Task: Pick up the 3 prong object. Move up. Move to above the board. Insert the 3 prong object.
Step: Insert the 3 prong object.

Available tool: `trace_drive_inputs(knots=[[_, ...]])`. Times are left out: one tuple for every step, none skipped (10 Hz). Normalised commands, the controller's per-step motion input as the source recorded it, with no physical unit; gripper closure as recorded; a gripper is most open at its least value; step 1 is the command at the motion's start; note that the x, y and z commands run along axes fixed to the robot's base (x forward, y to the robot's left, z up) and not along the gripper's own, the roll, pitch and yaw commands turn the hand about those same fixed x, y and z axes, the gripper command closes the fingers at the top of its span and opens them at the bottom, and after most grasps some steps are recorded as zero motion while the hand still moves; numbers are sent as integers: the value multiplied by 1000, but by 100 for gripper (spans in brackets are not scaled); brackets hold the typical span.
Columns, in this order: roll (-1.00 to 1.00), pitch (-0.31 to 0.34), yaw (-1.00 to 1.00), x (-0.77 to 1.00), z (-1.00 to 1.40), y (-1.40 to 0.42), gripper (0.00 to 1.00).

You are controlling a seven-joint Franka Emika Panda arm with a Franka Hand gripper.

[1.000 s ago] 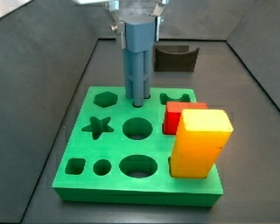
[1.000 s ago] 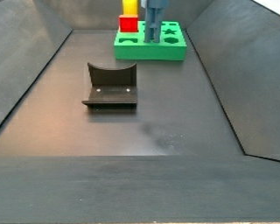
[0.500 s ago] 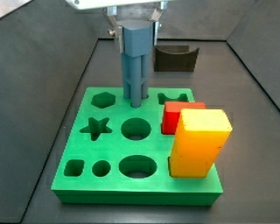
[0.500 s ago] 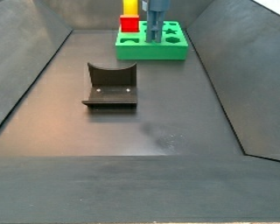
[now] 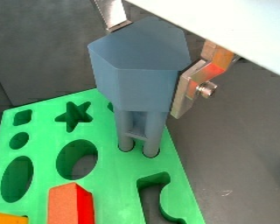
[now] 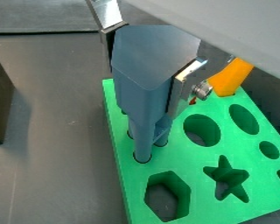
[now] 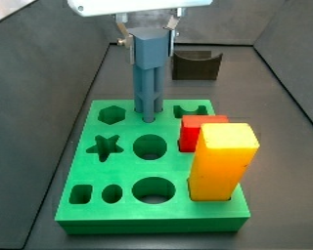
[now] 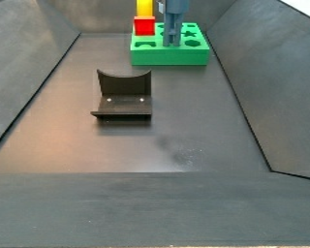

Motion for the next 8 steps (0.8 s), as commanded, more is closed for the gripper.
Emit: trace_drive_inputs(knots=[[181, -14, -14, 194, -674, -174, 100], [183, -16, -20, 291, -957, -109, 100], [111, -9, -3, 317, -1000, -100, 100], [101, -9, -29, 331, -1000, -109, 100], [104, -7, -17, 329, -1000, -94, 100], [127, 0, 34, 0, -123, 17, 100], [44, 0, 0, 0, 0, -54, 100], [0, 0, 0, 0, 0, 0, 100]])
